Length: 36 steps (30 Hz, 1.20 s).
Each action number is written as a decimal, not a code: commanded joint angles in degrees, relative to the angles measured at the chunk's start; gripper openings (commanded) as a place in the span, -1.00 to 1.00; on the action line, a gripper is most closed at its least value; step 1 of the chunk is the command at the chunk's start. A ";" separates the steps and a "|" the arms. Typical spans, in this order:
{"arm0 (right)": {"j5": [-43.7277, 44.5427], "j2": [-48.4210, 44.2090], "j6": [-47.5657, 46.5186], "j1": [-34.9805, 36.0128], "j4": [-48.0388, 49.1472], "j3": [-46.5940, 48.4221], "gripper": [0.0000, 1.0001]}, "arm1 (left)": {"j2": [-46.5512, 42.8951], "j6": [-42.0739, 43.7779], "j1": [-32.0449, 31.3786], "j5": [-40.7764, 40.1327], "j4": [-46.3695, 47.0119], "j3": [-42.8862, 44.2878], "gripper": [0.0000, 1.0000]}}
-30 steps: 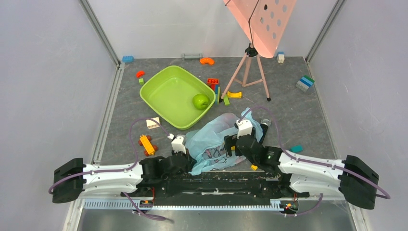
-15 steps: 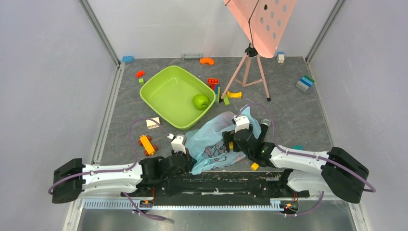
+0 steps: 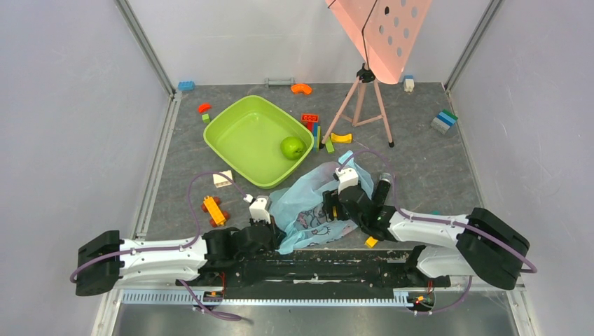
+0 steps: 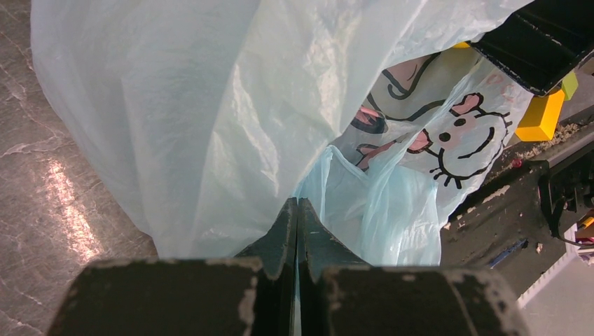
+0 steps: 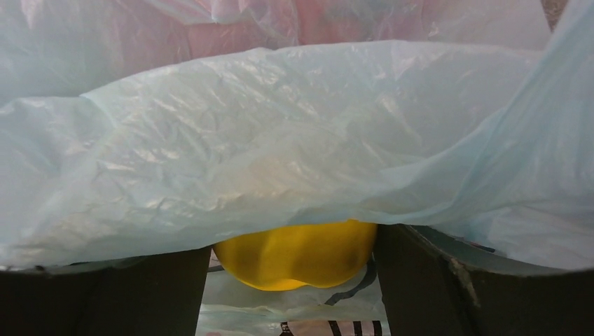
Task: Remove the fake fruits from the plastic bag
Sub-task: Take out the fake fruit from the plastic bag.
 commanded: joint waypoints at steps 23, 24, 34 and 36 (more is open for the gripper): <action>-30.01 -19.38 -4.58 0.85 -20.50 14.83 0.28 | -1.18 3.03 -0.15 -3.01 2.98 -0.19 -0.83; -30.17 -19.60 -4.67 0.88 -20.86 15.85 0.28 | -0.67 2.85 -0.16 -3.01 3.31 -0.23 -0.83; -28.91 -13.90 -6.03 0.86 -20.67 26.00 0.26 | 2.11 0.77 -0.15 -3.71 3.60 -0.49 -0.96; -29.33 -11.38 -6.28 0.86 -20.07 27.73 0.26 | 2.01 0.49 -0.16 -3.93 3.51 -0.71 -0.96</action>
